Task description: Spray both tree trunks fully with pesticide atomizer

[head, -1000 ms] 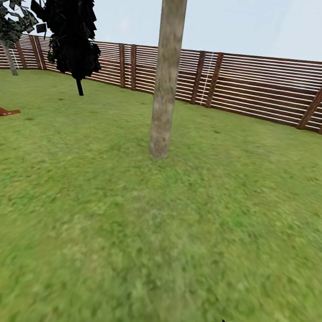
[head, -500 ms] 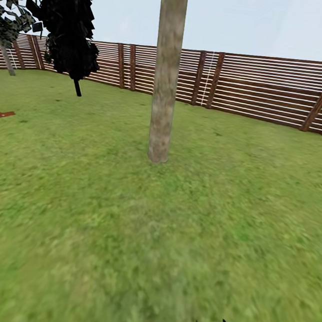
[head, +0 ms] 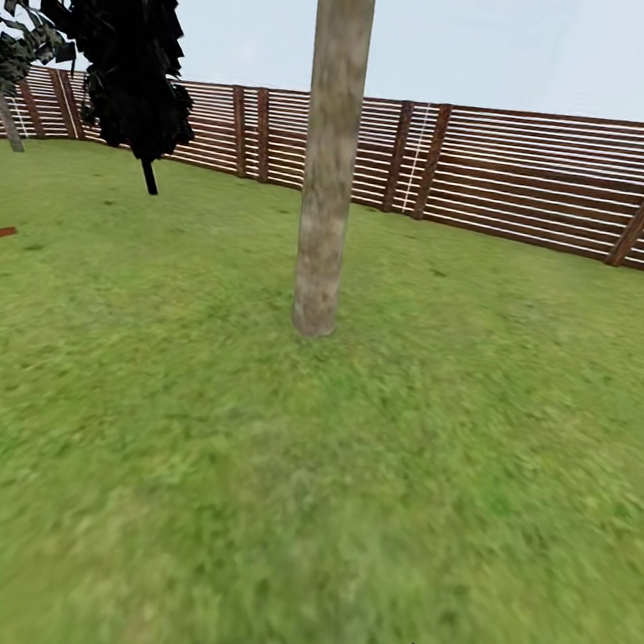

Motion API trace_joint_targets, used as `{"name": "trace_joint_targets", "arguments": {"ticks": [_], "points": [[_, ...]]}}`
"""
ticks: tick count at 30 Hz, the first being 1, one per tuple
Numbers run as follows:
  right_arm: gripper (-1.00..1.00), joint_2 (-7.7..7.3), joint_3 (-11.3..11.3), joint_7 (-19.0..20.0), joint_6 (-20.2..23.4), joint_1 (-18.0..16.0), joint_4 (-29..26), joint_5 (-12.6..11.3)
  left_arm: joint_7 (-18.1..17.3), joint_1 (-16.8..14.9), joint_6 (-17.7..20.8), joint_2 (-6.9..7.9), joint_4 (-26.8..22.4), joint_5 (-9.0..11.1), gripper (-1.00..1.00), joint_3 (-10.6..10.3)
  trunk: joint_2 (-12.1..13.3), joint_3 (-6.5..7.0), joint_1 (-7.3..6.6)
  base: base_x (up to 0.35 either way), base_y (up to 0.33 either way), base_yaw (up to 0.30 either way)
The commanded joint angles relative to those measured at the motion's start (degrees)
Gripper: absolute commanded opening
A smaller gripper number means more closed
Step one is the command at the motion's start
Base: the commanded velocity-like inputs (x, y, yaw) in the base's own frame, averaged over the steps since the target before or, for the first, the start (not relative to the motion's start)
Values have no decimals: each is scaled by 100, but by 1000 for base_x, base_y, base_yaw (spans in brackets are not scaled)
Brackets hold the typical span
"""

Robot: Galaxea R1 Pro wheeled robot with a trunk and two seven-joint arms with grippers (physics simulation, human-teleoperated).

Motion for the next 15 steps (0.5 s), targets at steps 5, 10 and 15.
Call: {"name": "trace_joint_targets", "arguments": {"ticks": [5, 10, 15], "points": [[100, -176, -33, 820, -13, -4, -4, 46, -5, -3, -19, 0, 4, -18, -100, 22, -2, -21, 3, 339, 0, -109], [100, -242, -41, 1252, -20, -4, -10, 35, -5, -3, -19, 0, 4, -18, -100, 21, -2, -29, 3, 339, 0, -55], [100, -246, -42, 1276, -20, -4, -4, 35, -5, -3, -19, 0, 6, -18, -100, 20, -2, -29, 3, 339, 0, -4]]}}
